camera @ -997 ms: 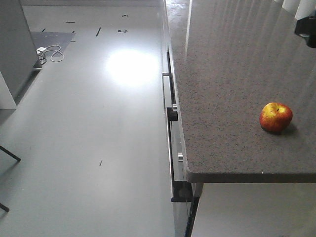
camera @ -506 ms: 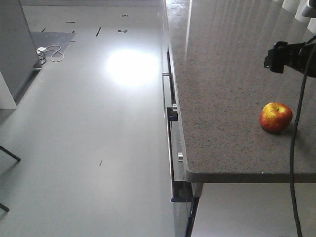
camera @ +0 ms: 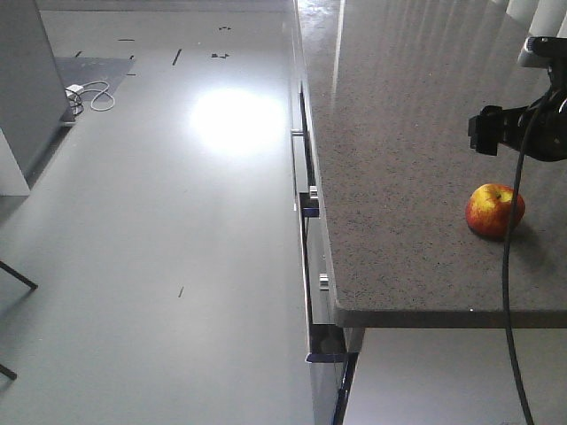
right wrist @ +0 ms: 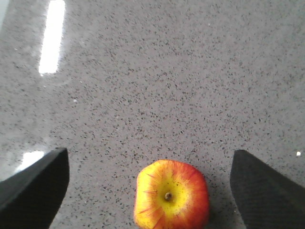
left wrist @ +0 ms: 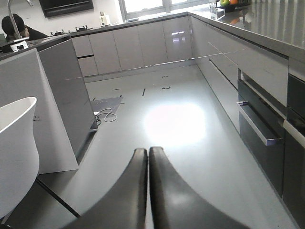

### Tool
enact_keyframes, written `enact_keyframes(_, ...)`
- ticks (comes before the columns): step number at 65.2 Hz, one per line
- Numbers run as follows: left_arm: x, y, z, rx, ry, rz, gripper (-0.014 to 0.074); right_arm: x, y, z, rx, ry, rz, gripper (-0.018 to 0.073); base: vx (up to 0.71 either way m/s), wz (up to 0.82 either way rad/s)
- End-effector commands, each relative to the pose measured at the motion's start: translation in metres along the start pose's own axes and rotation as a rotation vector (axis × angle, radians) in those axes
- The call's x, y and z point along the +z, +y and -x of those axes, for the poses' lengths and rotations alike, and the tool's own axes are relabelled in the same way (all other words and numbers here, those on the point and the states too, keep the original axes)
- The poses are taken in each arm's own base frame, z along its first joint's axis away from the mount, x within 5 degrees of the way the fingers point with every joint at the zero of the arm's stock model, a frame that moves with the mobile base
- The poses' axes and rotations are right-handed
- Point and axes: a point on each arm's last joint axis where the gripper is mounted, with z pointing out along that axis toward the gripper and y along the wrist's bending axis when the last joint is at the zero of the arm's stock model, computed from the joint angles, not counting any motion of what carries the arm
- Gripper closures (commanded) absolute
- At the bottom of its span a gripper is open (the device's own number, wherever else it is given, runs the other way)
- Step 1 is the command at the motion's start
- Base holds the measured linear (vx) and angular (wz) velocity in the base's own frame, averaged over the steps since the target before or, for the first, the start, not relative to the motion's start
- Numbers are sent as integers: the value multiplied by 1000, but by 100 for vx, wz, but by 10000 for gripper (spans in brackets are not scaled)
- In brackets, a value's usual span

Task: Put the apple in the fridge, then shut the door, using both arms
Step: 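Lower the open right gripper over the red-yellow apple, then close the right gripper on the apple and lift it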

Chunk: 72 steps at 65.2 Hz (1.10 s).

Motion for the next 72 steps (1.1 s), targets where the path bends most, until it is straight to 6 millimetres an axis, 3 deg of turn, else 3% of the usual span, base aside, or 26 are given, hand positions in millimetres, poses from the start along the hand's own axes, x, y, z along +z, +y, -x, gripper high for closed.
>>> enact_keyframes(1, -3, 0, 14, -9, -109, -9, 603, -14, -3, 18, -4, -112, -9, -88, 0, 0)
enact_keyframes(72, -3, 0, 14, -9, -109, -9, 603, 46, -9, -10, 1, 79, -83, -55, 0, 0)
